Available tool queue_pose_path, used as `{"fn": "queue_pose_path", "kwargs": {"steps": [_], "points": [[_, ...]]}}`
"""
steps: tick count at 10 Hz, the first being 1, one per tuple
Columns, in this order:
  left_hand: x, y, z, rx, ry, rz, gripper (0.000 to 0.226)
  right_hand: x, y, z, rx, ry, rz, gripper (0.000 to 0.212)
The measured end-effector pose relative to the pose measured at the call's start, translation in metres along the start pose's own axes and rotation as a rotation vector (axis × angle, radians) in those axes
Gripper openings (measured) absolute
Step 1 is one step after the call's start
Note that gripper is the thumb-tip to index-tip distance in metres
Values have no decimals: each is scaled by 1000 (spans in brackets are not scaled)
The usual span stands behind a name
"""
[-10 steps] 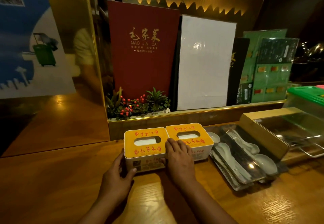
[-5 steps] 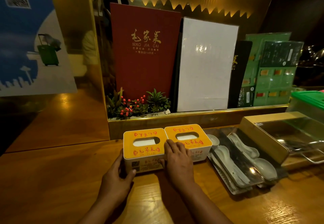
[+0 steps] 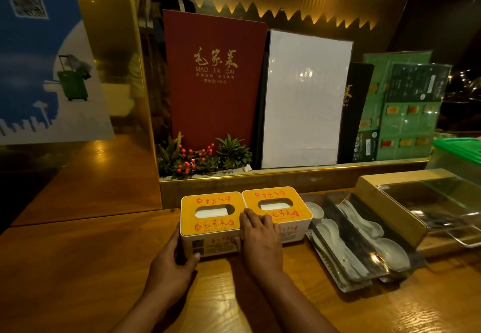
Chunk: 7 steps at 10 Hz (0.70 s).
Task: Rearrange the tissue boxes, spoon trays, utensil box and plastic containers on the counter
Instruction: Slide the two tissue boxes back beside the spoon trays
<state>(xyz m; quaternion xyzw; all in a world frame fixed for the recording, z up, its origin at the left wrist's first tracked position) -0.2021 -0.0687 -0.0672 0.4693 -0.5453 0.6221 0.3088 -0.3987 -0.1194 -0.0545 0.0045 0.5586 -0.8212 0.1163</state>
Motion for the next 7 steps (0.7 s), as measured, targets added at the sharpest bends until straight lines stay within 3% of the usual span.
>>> {"fn": "queue_pose_path", "kwargs": {"steps": [5,7], "points": [[6,2,-1,-67,-53,-13,88,3,-4,1,-28,-24,56,68],[17,-13,-2,26,-40,102,90,17,-34,-4,-135,-4,311,60]]}}
Point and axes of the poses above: each hand's wrist, its own z-axis towards the middle knuckle, its own y-axis out of the palm, x = y × z, the point moved 1 cm from there along z, towards the middle knuckle
